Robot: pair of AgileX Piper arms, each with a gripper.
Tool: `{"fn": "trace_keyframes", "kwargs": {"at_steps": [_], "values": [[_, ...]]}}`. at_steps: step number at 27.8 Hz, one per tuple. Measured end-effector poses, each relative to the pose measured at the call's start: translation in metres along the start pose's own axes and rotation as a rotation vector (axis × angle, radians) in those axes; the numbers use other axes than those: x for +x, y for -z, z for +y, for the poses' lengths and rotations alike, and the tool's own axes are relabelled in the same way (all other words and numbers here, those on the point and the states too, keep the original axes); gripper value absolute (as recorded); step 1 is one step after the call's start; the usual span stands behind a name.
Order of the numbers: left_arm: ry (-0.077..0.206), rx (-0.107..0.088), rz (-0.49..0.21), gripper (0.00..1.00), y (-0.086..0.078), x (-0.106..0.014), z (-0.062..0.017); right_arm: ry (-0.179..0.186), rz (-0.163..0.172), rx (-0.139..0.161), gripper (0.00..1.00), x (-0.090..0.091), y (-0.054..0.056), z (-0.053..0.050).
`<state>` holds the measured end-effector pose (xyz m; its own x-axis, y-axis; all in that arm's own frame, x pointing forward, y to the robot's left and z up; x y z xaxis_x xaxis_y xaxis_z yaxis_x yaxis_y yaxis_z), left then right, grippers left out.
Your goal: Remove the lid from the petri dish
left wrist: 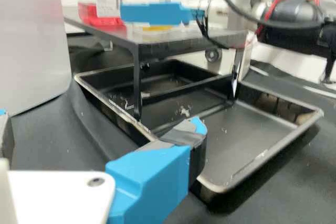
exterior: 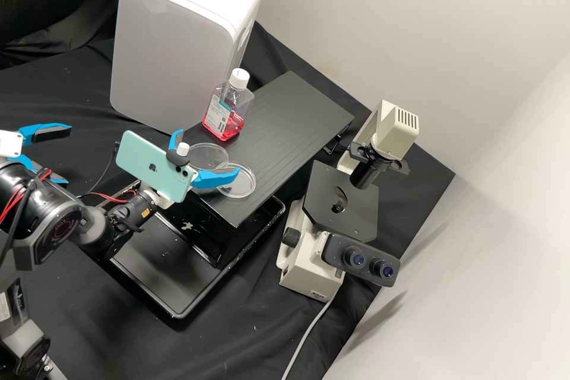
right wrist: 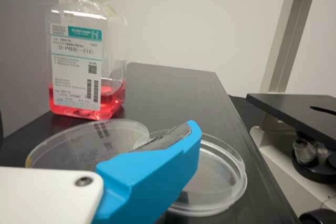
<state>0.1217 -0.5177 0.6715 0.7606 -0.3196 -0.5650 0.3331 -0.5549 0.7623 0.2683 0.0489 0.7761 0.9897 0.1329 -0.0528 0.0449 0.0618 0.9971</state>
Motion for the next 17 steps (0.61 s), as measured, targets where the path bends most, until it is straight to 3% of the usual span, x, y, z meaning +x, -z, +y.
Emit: {"fn": "trace_keyframes", "kwargs": {"at_steps": [4,13,15,17], "values": [[-0.021,-0.008,-0.006,1.0,0.0,-0.001,0.0045,-0.004,-0.017,-0.001,1.0,-0.005,-0.004,0.002],[-0.032,-0.011,-0.018,1.0,0.0,-0.004,0.007,-0.038,-0.033,0.002,1.0,-0.026,-0.004,0.012],[-0.033,-0.012,-0.018,1.0,0.0,-0.004,0.0073,-0.058,-0.046,0.008,1.0,-0.032,-0.004,0.015],[-0.033,-0.012,-0.018,1.0,0.0,-0.004,0.0073,-0.097,-0.081,0.033,1.0,-0.039,-0.005,0.019]]}}
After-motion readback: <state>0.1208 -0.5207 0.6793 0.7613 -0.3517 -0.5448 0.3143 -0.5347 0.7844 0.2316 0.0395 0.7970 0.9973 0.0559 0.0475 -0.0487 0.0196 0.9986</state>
